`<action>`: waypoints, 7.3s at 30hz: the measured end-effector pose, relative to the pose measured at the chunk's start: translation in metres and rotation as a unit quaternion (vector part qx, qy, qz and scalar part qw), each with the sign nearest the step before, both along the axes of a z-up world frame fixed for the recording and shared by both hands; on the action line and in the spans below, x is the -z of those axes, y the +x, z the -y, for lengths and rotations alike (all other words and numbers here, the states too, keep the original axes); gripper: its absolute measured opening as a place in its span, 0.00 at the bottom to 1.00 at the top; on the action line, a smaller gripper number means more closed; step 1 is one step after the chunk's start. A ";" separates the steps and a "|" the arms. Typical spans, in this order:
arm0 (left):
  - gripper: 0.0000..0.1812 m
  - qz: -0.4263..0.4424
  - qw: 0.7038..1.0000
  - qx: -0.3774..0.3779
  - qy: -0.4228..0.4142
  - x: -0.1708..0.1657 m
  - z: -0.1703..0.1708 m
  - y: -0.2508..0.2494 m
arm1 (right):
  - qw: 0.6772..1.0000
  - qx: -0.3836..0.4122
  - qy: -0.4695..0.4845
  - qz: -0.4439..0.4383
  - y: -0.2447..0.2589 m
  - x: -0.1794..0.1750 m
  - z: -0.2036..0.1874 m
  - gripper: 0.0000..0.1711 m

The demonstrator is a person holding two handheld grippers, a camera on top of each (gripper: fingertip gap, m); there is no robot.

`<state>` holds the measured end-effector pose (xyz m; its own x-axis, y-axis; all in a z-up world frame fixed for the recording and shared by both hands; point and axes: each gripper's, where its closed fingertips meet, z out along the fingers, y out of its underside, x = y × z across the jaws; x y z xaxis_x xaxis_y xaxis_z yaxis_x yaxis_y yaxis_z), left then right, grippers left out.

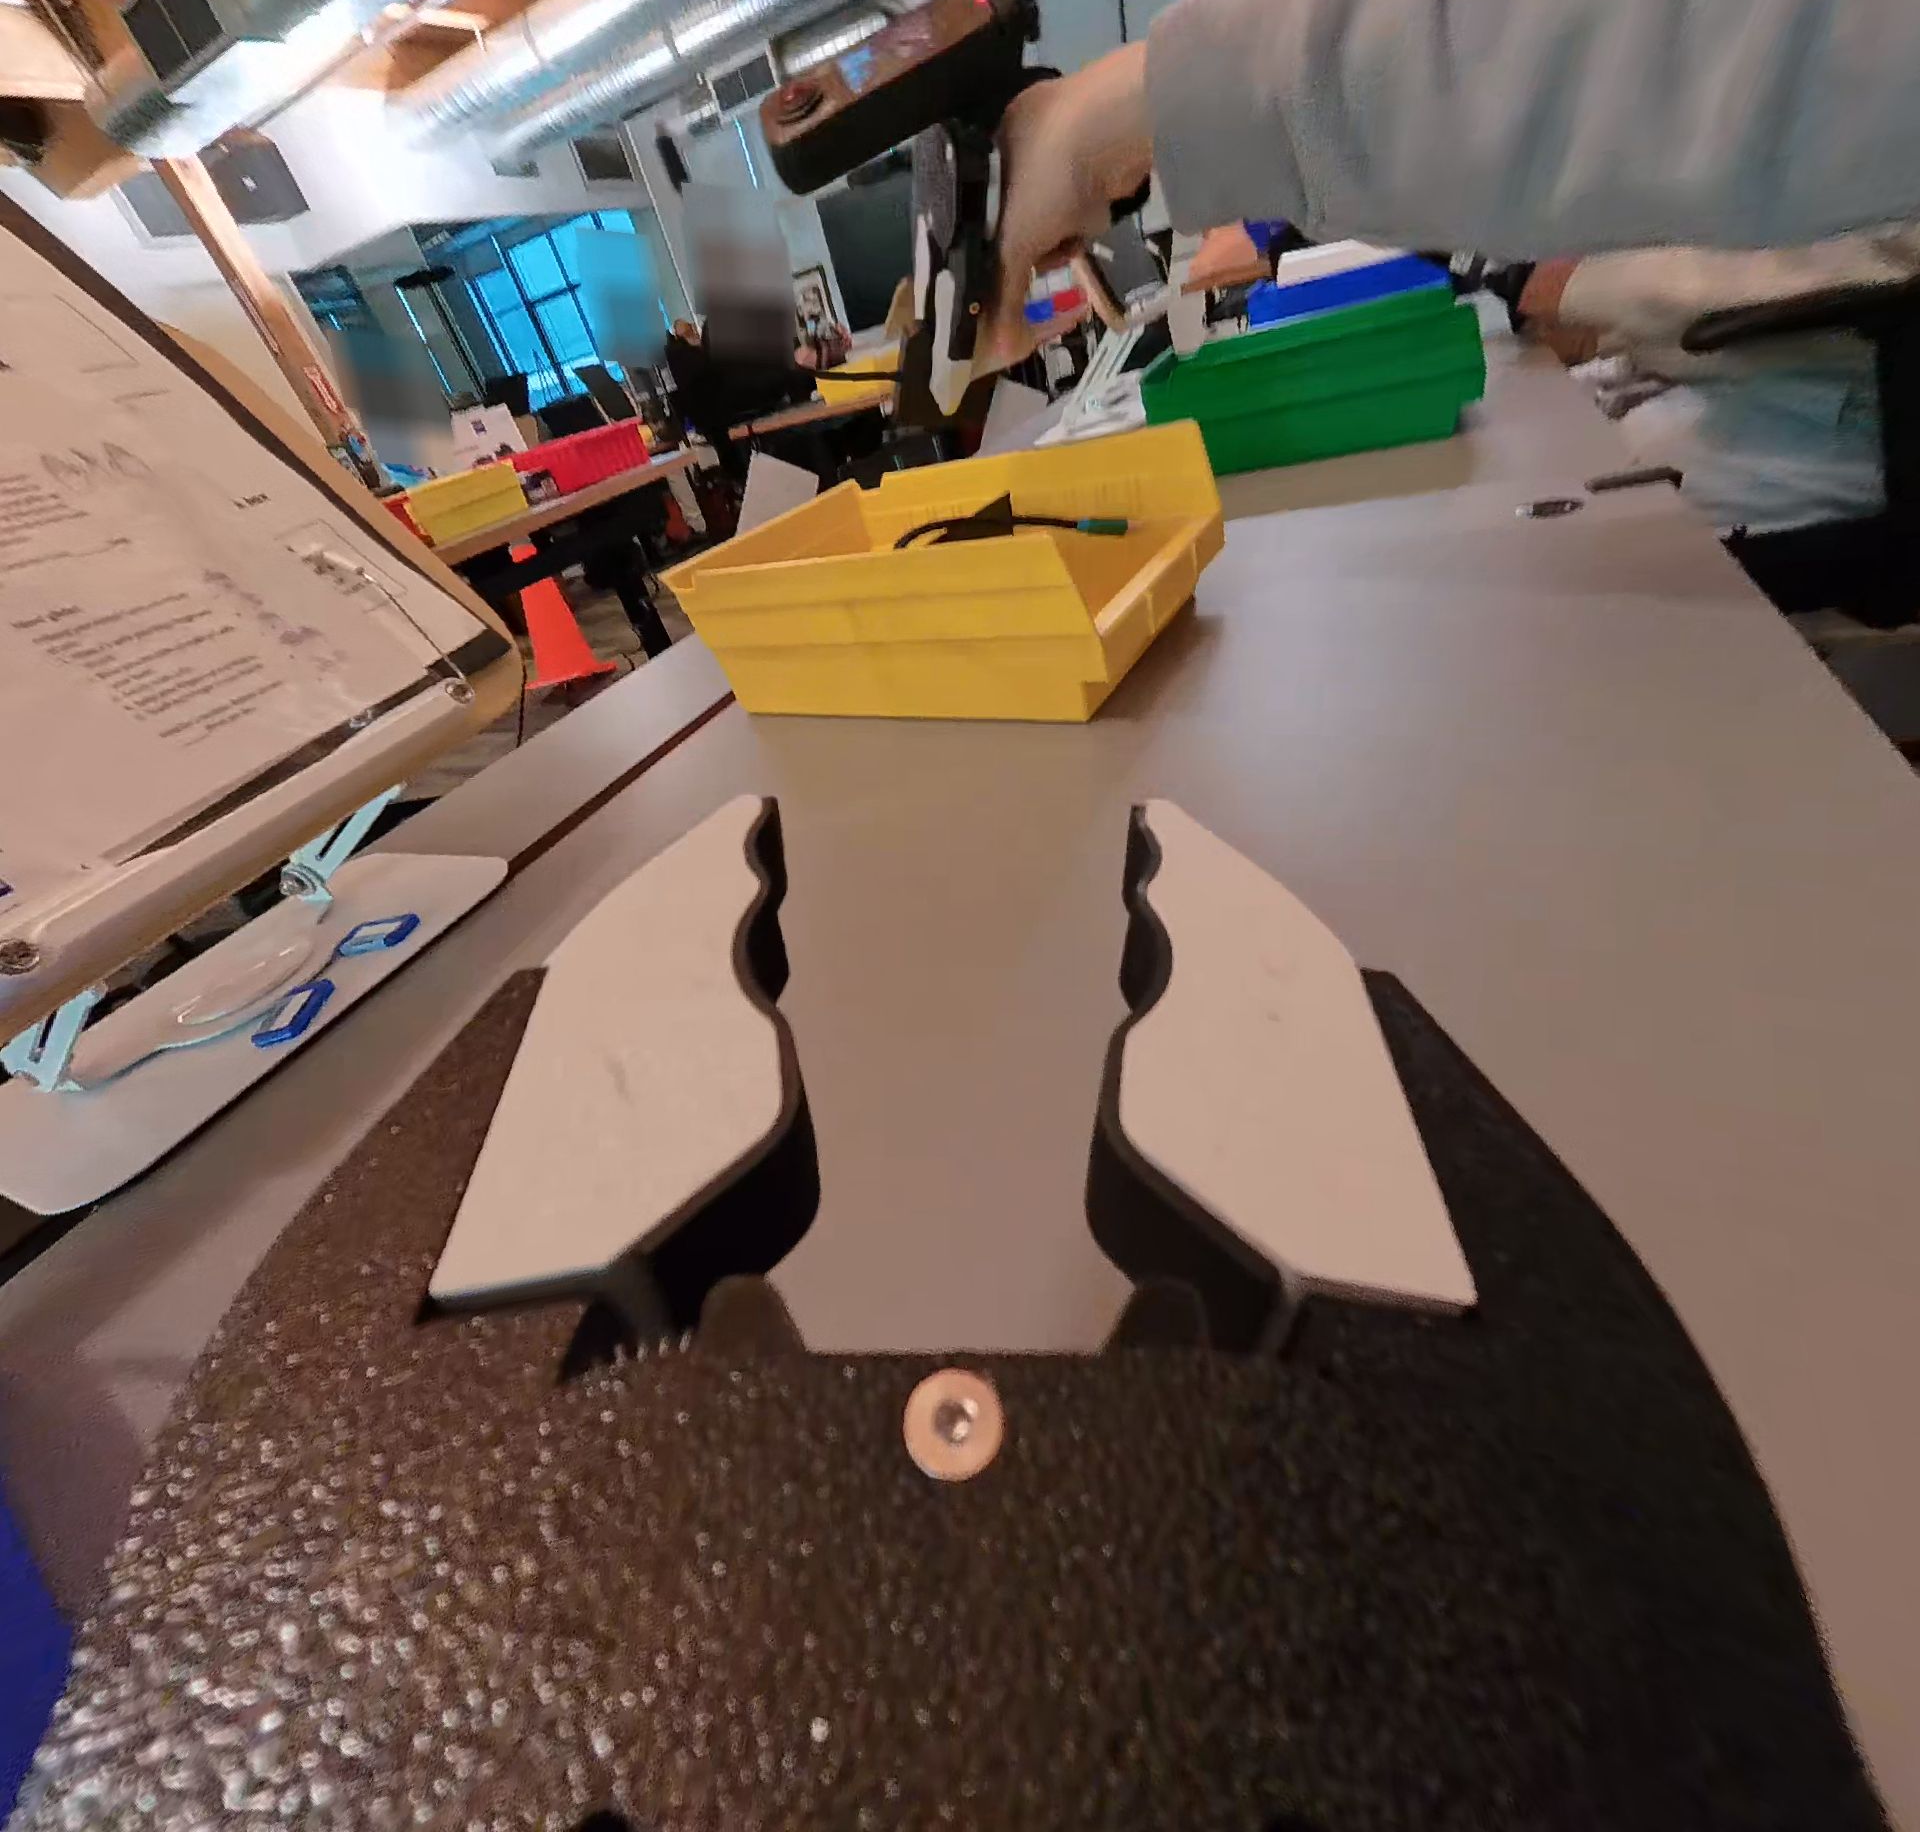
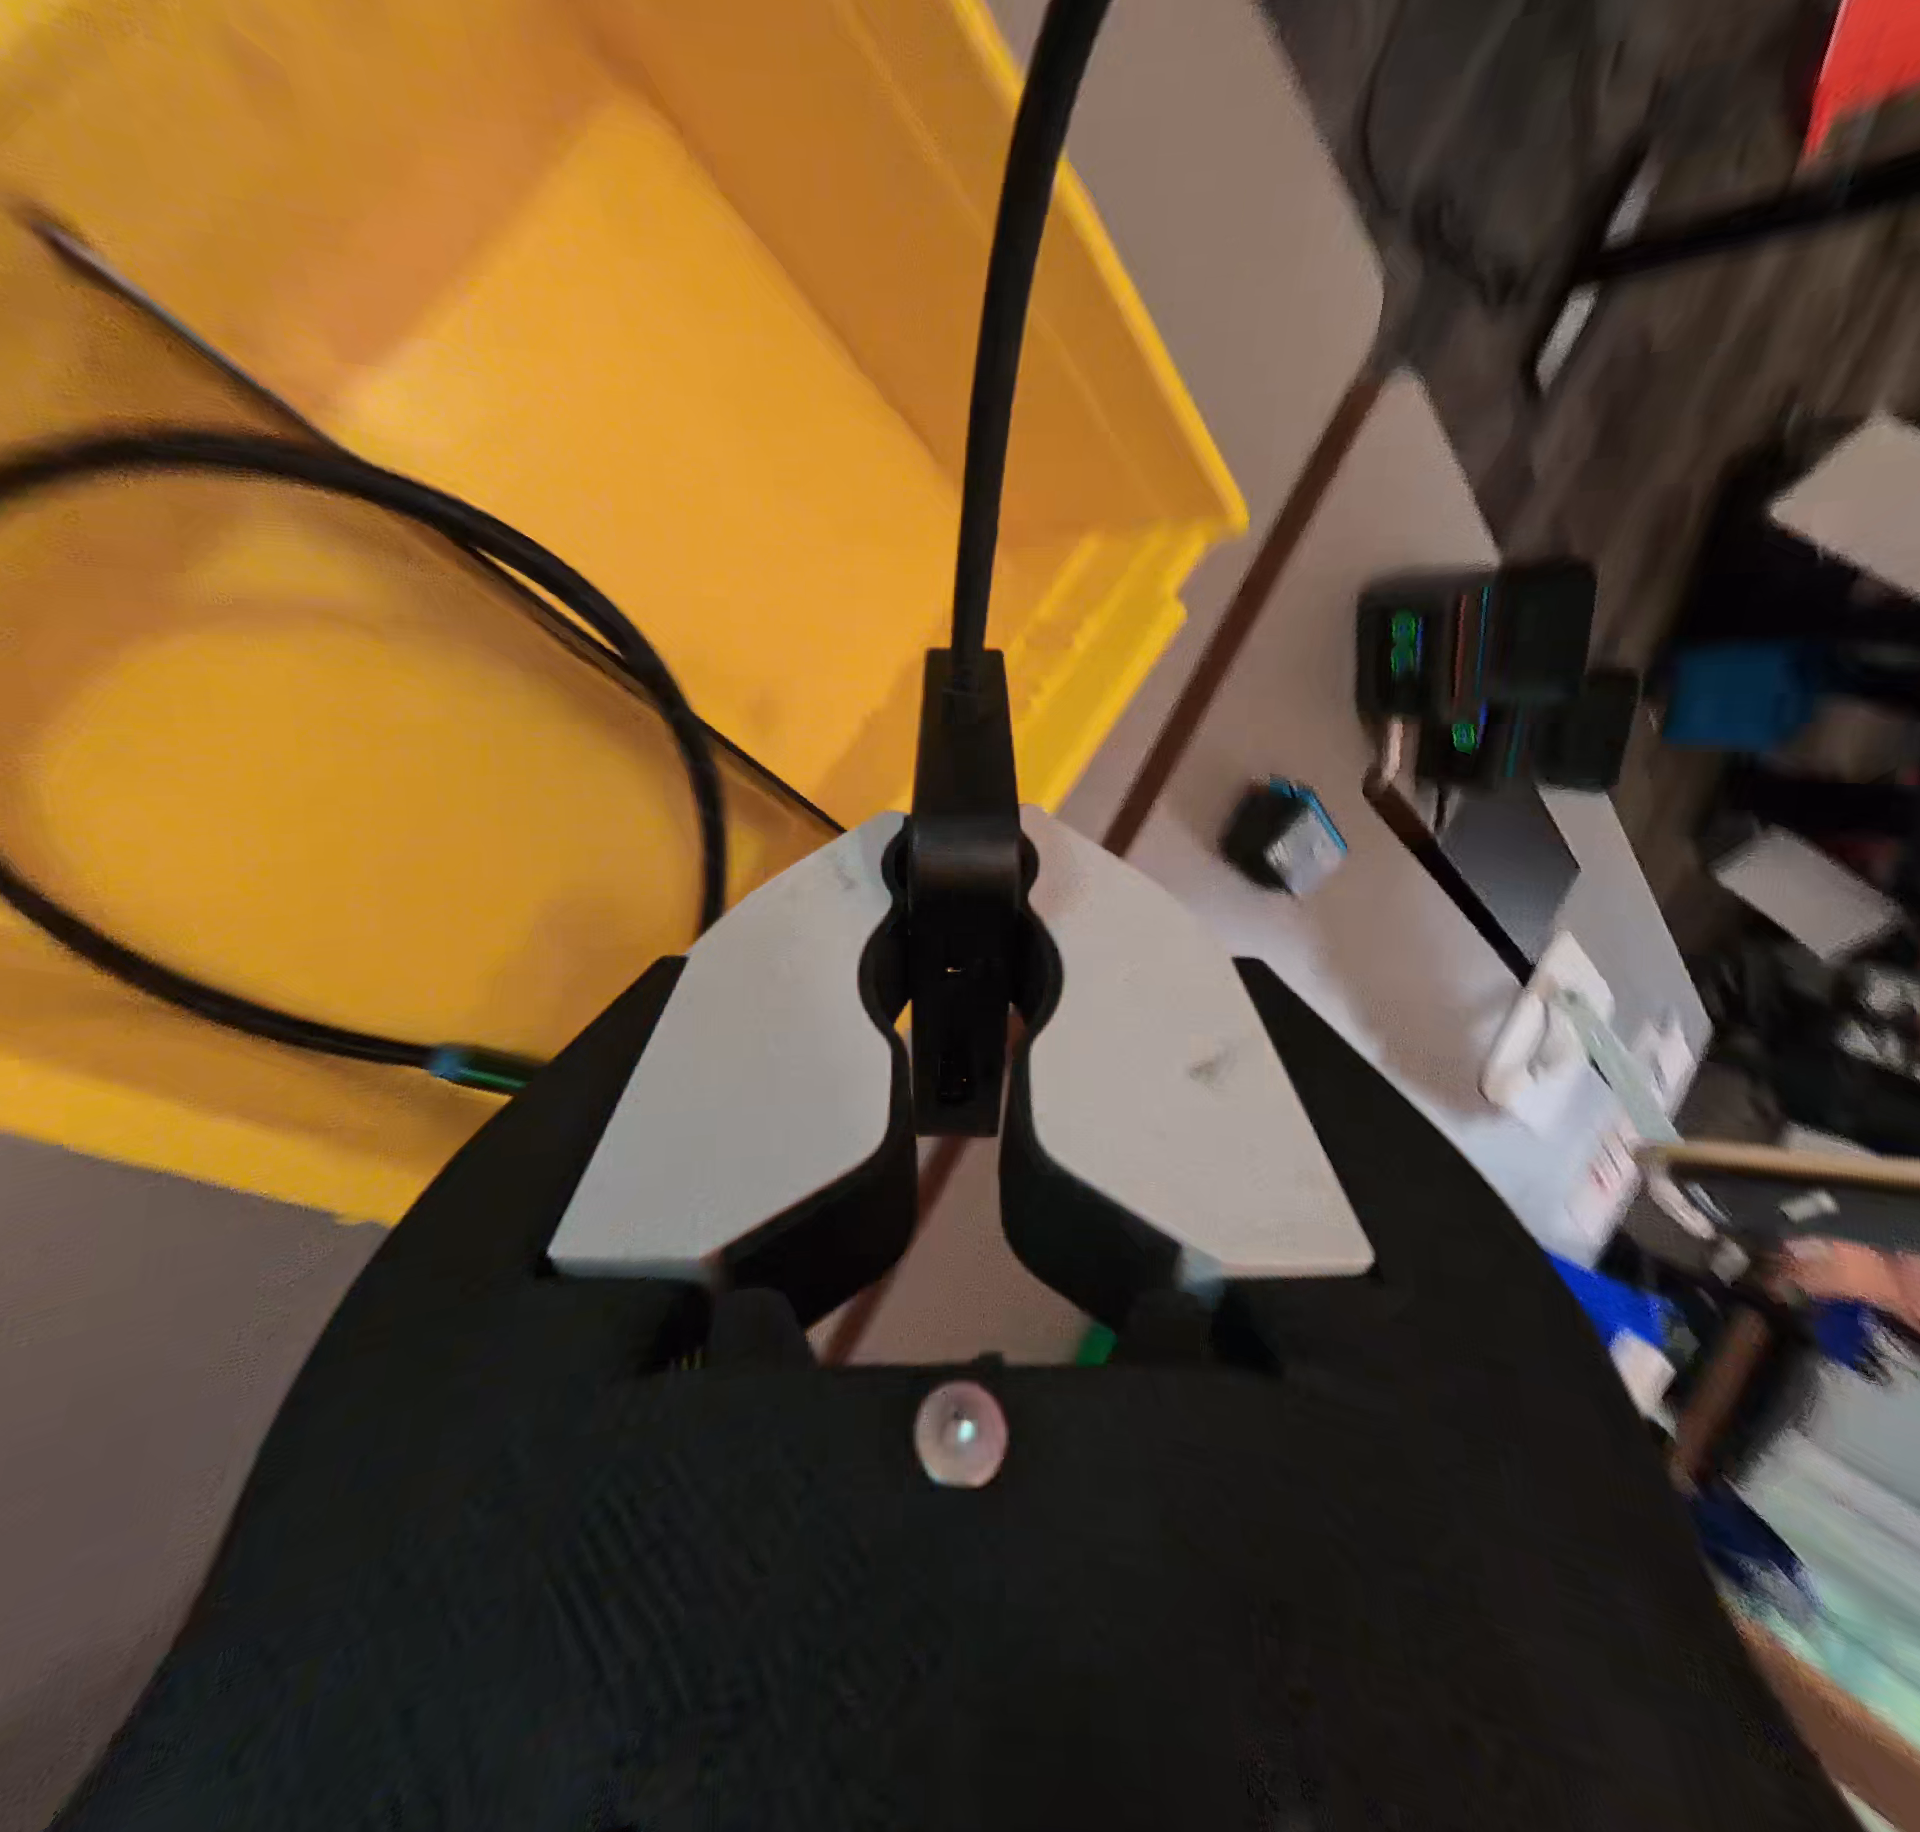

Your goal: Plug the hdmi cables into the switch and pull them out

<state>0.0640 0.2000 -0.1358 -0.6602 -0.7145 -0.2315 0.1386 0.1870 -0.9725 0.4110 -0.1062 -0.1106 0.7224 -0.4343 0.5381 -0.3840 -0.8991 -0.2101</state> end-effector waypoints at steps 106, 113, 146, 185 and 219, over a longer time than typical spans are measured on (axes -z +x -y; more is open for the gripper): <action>0.13 0.102 0.977 -0.027 0.183 -0.082 0.019 -0.018 | 0.357 -0.168 0.810 -0.435 -0.346 -0.051 -0.270 0.25; 0.16 0.098 0.989 -0.037 0.104 -0.078 0.016 -0.013 | 0.348 -0.142 0.838 -0.396 -0.337 -0.053 -0.267 0.15; 0.13 0.093 0.993 -0.058 0.039 -0.063 0.012 -0.020 | 0.262 0.001 0.848 -0.461 -0.336 -0.045 -0.275 0.14; 0.12 0.046 0.971 0.150 -0.182 -0.039 -0.009 -0.071 | 0.782 -0.519 0.311 -0.149 -0.407 -0.033 -0.247 0.31; 0.12 0.047 0.974 0.168 -0.143 -0.032 0.004 -0.075 | 0.789 -0.490 0.277 -0.247 -0.416 -0.003 -0.240 0.12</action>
<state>-0.0107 0.1960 -0.1039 -0.8536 -0.5058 -0.1249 0.2358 -0.1611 -0.9584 -0.0051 0.1336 -0.1079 0.9193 0.3934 0.0098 0.2805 -0.6375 -0.7175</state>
